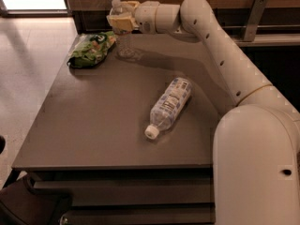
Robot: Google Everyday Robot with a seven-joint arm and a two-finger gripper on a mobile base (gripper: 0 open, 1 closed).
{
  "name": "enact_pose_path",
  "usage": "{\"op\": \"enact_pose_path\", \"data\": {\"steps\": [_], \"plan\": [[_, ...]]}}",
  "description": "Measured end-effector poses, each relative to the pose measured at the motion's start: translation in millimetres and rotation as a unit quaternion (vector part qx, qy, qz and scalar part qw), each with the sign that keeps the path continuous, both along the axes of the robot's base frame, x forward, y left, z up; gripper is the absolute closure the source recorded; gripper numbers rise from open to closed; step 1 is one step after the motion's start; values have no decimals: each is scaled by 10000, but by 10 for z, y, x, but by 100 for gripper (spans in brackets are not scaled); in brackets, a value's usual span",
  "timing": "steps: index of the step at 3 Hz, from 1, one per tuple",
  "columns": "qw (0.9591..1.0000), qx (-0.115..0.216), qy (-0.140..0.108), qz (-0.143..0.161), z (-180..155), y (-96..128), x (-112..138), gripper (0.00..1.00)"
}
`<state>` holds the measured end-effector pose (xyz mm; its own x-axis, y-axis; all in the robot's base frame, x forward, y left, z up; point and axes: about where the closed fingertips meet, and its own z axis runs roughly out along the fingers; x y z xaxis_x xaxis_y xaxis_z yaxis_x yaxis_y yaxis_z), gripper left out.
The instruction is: Move water bottle near green rice chip bag
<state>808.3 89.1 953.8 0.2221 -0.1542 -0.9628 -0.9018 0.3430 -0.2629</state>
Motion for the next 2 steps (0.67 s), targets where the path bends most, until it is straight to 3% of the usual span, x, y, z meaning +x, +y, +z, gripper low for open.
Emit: {"op": "enact_pose_path", "data": {"steps": [1,2], "plan": [[10000,2,6,25,-7,37,-6,7],[10000,3,12,49,-13,71,-11,0]]}}
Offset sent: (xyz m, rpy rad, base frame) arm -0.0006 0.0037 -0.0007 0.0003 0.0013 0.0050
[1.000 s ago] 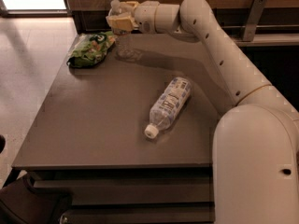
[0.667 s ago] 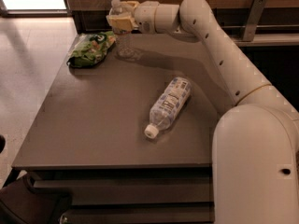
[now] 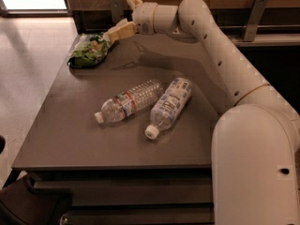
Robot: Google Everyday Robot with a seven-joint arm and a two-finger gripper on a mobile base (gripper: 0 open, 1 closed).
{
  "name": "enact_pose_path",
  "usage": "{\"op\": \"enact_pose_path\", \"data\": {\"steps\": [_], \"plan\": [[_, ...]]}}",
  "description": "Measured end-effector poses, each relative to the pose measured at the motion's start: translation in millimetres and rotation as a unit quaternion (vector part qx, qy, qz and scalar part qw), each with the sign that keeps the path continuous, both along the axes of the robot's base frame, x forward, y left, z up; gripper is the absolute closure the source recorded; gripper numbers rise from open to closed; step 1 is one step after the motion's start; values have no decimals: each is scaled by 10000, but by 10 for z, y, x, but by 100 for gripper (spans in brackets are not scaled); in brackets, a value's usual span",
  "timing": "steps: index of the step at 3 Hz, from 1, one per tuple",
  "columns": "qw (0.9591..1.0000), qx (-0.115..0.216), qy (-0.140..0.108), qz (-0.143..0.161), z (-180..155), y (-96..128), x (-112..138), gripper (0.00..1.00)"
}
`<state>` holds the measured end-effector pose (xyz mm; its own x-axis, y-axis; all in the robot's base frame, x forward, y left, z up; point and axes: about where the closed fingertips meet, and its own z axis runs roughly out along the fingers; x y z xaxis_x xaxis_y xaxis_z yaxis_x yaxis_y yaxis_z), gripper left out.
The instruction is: Move water bottle near green rice chip bag
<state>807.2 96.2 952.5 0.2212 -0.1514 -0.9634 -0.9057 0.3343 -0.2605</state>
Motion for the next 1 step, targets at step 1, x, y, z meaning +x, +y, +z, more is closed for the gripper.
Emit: {"op": "enact_pose_path", "data": {"steps": [1], "plan": [[10000,0,0,1,0,1,0,0]]}}
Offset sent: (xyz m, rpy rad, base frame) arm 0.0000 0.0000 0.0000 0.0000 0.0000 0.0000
